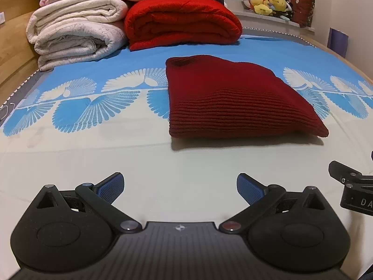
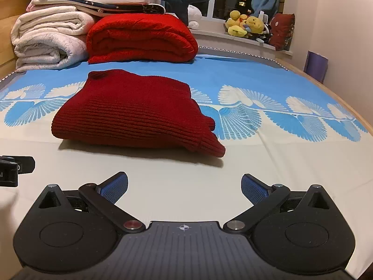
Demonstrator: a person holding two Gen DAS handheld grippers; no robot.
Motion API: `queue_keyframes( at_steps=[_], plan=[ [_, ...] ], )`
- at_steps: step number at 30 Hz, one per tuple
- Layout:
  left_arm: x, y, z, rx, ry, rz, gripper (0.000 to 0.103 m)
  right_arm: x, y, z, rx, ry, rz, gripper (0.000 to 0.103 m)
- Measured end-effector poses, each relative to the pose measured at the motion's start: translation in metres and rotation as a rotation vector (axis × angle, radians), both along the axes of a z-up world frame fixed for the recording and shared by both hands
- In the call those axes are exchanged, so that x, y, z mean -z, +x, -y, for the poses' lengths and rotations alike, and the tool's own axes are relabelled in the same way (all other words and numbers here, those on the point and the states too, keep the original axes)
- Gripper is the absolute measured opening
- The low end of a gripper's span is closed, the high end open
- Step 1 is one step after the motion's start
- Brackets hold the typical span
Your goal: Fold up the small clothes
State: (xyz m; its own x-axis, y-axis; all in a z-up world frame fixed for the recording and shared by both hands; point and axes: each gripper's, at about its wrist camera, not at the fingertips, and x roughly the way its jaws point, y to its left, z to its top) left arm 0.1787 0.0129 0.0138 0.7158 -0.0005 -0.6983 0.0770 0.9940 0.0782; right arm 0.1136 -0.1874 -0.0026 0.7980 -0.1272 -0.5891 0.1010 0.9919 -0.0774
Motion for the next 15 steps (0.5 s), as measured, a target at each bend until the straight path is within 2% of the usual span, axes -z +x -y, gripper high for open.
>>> queue_keyframes(
  at_steps=[15],
  plan=[
    [0.0013, -0.0006, 0.0021, -0.004, 0.006, 0.001, 0.103, 0.0014, 0.0002, -0.0019, -0.009, -0.008, -0.008, 0.102]
  ],
)
